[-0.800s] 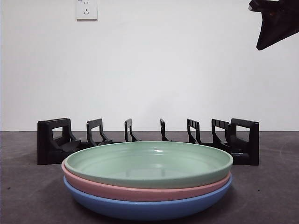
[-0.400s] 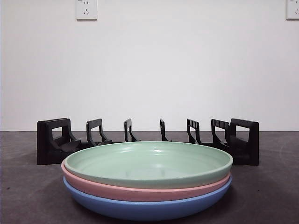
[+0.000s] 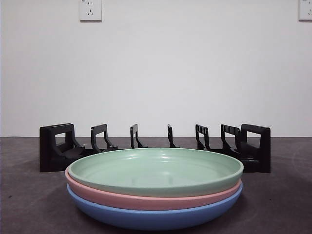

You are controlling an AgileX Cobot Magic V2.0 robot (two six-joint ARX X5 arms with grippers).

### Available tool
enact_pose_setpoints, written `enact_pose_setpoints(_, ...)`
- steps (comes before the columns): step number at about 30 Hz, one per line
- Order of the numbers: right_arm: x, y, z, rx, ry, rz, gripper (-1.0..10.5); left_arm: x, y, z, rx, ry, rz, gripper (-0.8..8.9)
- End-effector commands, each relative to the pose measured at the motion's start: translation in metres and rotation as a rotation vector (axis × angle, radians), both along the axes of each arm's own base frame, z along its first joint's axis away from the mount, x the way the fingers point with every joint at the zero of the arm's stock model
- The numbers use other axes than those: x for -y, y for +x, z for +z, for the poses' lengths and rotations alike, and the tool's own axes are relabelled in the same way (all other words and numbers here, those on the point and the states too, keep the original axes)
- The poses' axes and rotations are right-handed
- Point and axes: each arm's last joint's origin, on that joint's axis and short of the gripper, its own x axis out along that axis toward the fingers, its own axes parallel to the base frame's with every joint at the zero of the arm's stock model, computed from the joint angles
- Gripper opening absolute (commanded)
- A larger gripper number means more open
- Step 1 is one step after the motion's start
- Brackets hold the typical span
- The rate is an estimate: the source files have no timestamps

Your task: Place the plate

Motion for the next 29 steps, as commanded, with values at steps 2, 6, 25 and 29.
enact_pose_setpoints(2, -0.0006, 0.0003, -0.0042, -0.017, 0.031, 0.006, 0.2, -0.0001, 0.001, -0.0051, -0.004, 0.009, 0.001, 0.07)
enact_pose_setpoints(6, -0.0013, 0.0004, -0.0042, -0.016, 0.033, 0.032, 0.2, -0.0001, 0.001, -0.0052, -0.005, 0.009, 0.001, 0.07)
enact_pose_setpoints(25, -0.0012, 0.0008, -0.0006, 0.019, 0.034, 0.028, 0.2, -0.0001, 0.001, -0.0052, -0.005, 0.009, 0.001, 0.07)
enact_pose_setpoints(29, -0.0012, 0.0008, -0.0006, 0.019, 0.034, 0.028, 0.2, -0.0001, 0.001, -0.0051, -0.004, 0.009, 0.001, 0.07)
